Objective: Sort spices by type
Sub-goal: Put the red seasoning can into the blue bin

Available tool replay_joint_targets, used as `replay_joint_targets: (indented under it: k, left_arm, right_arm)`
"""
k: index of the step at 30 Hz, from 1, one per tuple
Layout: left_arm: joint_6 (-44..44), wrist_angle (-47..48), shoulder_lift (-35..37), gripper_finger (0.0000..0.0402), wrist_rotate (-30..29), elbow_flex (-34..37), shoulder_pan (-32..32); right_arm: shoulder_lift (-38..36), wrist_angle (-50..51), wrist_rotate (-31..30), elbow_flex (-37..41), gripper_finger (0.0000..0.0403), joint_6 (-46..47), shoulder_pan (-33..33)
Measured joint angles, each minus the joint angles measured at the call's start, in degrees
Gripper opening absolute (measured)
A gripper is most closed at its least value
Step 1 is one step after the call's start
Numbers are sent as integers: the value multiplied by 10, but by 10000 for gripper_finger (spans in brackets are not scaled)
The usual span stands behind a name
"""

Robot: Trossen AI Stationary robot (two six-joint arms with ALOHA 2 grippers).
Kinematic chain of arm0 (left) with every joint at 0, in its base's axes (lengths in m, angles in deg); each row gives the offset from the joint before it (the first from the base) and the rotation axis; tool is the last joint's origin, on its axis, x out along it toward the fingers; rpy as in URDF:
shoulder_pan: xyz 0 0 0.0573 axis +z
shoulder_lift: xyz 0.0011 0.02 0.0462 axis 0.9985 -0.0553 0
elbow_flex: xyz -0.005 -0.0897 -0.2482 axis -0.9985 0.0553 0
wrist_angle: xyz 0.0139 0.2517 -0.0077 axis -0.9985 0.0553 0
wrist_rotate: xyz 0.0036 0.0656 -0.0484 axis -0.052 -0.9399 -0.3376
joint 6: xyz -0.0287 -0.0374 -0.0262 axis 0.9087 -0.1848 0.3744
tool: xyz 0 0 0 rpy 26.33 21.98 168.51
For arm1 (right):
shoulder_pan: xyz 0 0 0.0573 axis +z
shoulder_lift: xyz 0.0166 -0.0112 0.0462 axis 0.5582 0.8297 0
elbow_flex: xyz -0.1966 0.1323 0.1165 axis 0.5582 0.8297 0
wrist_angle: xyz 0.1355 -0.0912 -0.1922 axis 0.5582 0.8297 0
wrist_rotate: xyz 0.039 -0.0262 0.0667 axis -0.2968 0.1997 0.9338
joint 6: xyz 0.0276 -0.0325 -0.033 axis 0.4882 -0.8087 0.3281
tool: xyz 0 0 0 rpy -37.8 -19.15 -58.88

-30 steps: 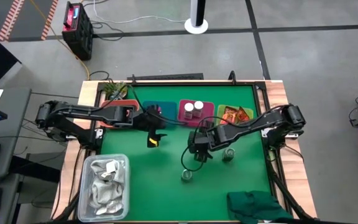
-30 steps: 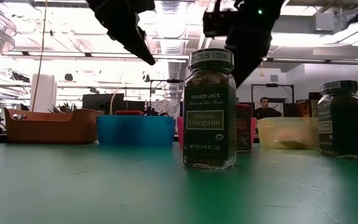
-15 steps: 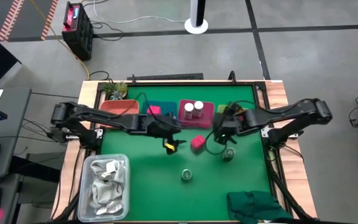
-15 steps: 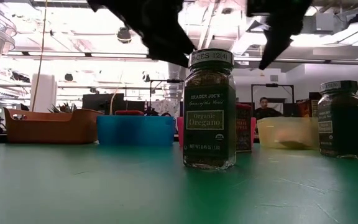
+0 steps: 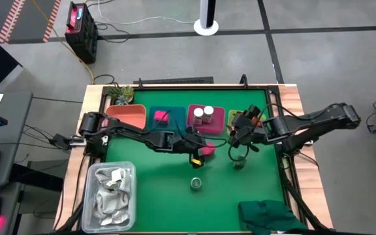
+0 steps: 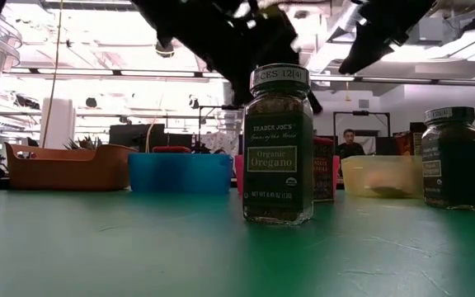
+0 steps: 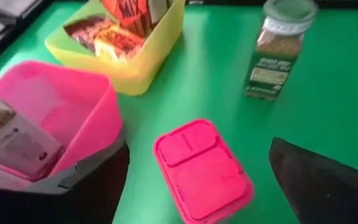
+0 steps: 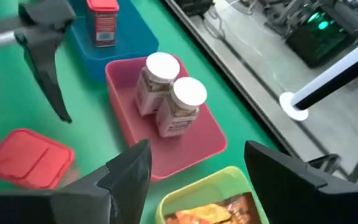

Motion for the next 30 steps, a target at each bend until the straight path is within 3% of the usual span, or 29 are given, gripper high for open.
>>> replay_joint_targets:
  k: [14,30]
  left_arm:
    - [21,7,-32,376,-26,-15,1]
    - [29,-12,-59,374,-4,-14,1]
  right_arm:
    - [24,-24,-44,0,286,6,34]
    - [24,9,-58,0,286,45,54]
